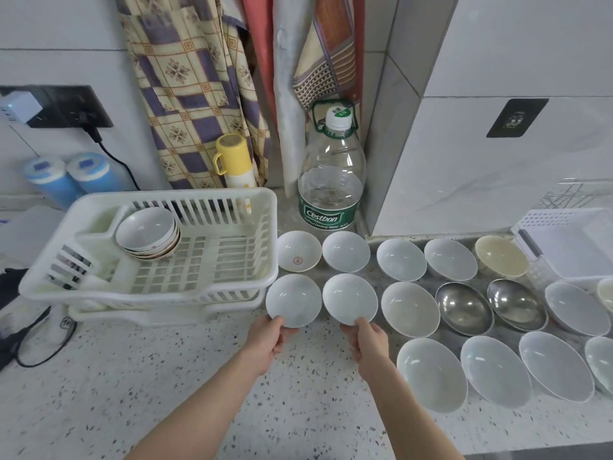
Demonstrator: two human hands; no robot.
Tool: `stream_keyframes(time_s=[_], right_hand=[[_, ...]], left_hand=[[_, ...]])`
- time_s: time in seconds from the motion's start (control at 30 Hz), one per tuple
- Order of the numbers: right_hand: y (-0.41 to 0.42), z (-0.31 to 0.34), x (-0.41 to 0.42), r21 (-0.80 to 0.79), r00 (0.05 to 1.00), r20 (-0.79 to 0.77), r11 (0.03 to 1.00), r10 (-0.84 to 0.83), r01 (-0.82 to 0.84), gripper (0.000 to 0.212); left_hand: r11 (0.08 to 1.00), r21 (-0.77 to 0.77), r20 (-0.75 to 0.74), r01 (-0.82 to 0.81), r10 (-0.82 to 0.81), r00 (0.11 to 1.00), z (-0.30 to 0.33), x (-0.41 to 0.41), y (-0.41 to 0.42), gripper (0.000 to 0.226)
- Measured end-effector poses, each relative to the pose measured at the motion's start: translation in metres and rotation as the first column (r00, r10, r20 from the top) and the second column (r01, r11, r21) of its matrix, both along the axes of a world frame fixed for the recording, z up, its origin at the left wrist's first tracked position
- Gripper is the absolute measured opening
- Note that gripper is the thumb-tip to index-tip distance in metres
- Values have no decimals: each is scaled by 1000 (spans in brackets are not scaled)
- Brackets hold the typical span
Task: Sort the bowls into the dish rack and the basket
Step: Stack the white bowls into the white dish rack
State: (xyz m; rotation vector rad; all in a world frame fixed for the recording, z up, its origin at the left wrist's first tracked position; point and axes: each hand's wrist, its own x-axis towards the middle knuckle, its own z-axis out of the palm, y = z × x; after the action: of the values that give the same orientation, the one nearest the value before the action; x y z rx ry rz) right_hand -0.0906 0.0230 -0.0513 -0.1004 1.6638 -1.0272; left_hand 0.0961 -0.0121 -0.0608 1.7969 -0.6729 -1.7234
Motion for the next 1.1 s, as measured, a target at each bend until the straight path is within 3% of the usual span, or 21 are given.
stream_keyframes(time_s=[0.2,0.37,0.57,0.7,0.87,1.1], right_hand=[[18,16,12,-60,999,24,997,-40,42,14],[14,54,35,-200,999,8,979,-46,47,11],[-20,108,77,-417,995,-94,905,45,-81,10],[-58,128,112,-479,961,-227,841,159,-252,10],[-111,116,159,-347,883,-372,839,288,-419,16],[-168,83,207,-143,775,-463,826,431,-545,23]], left_hand=[[987,-59,127,153,-144,981,17,35,29,26],[960,-127,97,251,-240,966,50,78,49,30],[942,-267,25,205,-206,978,97,125,45,22],[934,-345,28,97,-93,995,115,161,28,25],[915,-400,63,-46,78,995,115,206,-2,18],[873,-421,-4,-246,269,963,104,243,-41,18]])
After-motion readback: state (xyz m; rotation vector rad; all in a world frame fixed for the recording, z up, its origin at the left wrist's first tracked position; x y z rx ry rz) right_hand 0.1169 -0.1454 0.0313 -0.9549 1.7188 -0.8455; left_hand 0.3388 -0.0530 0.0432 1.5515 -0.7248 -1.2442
